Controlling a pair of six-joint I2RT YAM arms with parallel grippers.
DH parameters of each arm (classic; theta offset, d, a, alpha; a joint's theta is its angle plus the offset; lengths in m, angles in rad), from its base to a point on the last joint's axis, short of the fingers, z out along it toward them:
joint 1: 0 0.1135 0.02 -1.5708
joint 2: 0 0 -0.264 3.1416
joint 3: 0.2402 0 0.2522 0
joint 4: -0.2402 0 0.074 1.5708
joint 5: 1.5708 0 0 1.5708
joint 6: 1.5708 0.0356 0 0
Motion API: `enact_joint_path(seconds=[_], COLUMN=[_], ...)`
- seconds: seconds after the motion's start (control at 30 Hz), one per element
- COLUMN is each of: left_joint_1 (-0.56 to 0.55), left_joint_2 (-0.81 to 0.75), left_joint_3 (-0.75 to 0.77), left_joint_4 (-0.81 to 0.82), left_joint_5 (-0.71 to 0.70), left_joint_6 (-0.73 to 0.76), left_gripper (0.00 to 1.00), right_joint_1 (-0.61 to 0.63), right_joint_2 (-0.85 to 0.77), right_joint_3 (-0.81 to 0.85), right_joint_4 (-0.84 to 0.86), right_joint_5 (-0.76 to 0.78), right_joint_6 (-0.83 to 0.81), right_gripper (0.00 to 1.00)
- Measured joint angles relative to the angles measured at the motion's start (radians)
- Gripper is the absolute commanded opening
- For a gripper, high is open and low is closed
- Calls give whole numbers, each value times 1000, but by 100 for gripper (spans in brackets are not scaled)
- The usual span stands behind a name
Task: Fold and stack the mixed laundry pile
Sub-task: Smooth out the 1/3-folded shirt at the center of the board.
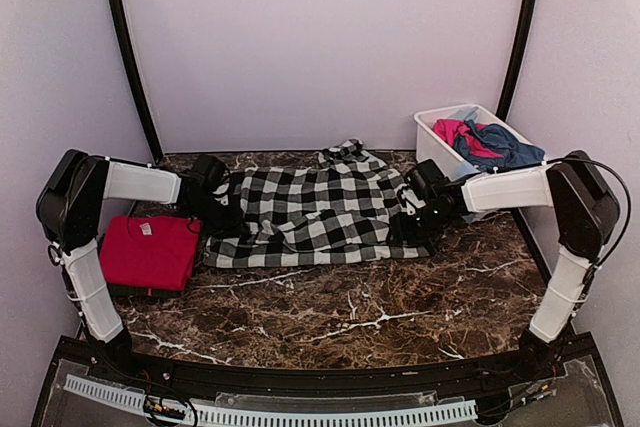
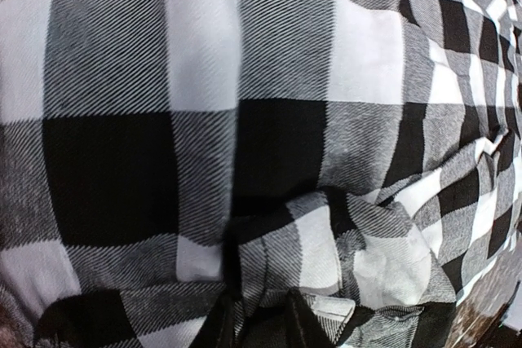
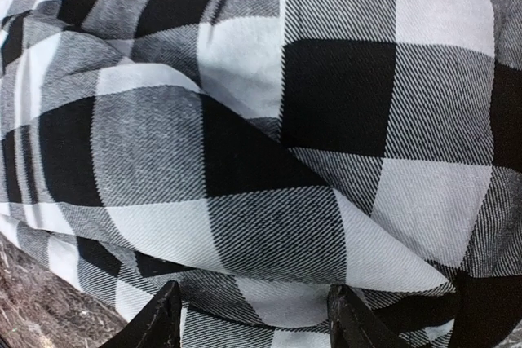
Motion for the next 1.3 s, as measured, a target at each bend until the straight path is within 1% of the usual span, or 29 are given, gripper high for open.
enact_joint_path(seconds=[0.03,0.07,0.13,0.27,0.47,0.5,0.53,0.57,0.6,0.63,0.67,0.7,0.73,0.8,0.93,1.07,1.13,1.2,1.3], left_joint_1=[-1,-2,-2,-3,-3,-3,-3,-3,-3,-3,-3,-3,-3,-3,-3,-7,-12,-19,-41], left_joint_2=[2,3,3,-7,-83,-93,-98,-99,-100,-99,-99,-99,-99,-99,-105,-156,-162,-144,-76], left_joint_3=[4,7,15,39,41,44,48,53,55,55,55,55,55,55,55,60,89,136,228], left_joint_4=[2,1,-5,-39,-117,-132,-143,-154,-160,-169,-182,-195,-208,-233,-272,-253,-248,-242,-229], left_joint_5=[-1,-2,-6,-35,-111,-122,-133,-141,-152,-160,-168,-177,-192,-229,-285,-249,-228,-211,-211], left_joint_6=[-3,2,2,12,33,36,39,43,50,55,60,66,75,95,127,189,219,247,293], left_gripper=[10,3,0,0,0,2,10,14,21,25,36,40,49,55,61,62,60,56,48], right_joint_1=[-2,-3,-3,-8,-12,-13,-14,-14,-14,-14,-14,-14,-15,-16,-19,-18,-18,-18,-12], right_joint_2=[8,18,31,34,37,37,37,37,37,37,38,38,37,37,21,-56,-94,-114,-103], right_joint_3=[-2,-5,-10,-10,-10,-10,-10,-10,-10,-10,-10,-9,-9,-8,-10,-10,-8,0,26], right_joint_4=[2,2,5,16,23,24,24,24,24,24,24,24,24,23,13,-5,-6,-7,-8], right_joint_5=[3,8,15,22,25,25,25,25,25,25,25,25,25,22,3,-14,-16,-16,-13], right_joint_6=[-1,-2,-6,-10,-17,-17,-17,-18,-18,-19,-20,-21,-22,-23,-26,-27,-27,-27,-23], right_gripper=[57,57,56,56,56,56,55,55,55,55,55,55,55,55,56,57,56,53,48])
